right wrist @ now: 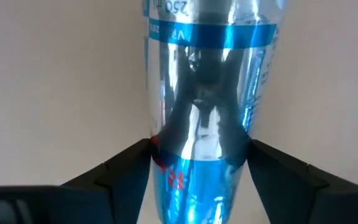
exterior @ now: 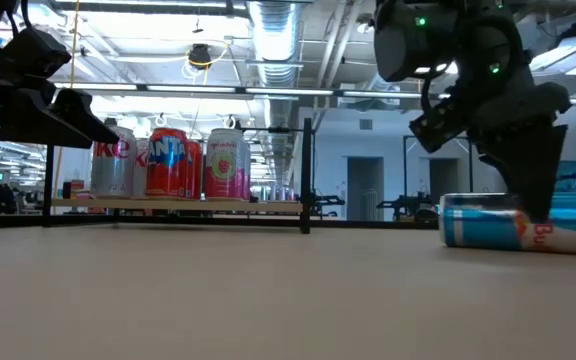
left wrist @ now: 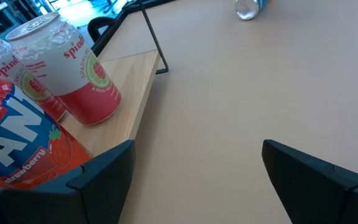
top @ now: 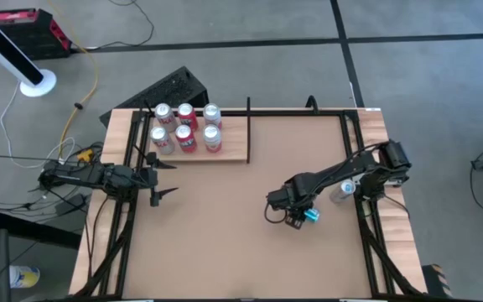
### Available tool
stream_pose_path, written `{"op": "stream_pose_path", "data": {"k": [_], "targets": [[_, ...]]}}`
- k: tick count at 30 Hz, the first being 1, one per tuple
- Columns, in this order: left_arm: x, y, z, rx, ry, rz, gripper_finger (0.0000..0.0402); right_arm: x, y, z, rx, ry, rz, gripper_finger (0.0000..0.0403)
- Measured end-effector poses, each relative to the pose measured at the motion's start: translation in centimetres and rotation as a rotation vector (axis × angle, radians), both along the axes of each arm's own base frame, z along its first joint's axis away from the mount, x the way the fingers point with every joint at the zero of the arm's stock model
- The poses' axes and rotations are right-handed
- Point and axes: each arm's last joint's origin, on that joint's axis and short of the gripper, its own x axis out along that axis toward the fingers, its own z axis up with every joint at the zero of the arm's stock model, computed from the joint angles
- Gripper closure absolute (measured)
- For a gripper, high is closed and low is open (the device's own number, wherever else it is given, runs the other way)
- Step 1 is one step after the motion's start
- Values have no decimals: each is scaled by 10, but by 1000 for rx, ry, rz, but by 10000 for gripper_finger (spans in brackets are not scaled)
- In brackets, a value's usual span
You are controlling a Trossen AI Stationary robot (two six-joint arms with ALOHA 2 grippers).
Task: Place canned beverage on shelf
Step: Put the bottom blue soda can on the shelf
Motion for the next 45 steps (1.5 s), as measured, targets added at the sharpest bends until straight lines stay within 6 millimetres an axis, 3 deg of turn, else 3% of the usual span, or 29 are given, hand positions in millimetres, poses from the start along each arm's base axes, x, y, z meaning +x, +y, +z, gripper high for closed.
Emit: {"op": "stream_pose_path", "data": {"k": [8,19,28,39,45], "targets": [[0,0,0,0,0,0,65,-1,0,-2,-32,7,8,74],[0,0,0,0,0,0,65,-22,30,-13,-71,72,-16,76],[0,0,0,0,0,0,65,-24,44,-13,-188,-10,5,76],[0,0,0,0,0,0,65,-24,45,-13,-208,-24,4,131],[0,0,0,0,0,0,65,-23,44,-1,-79,90,-52,135]]}}
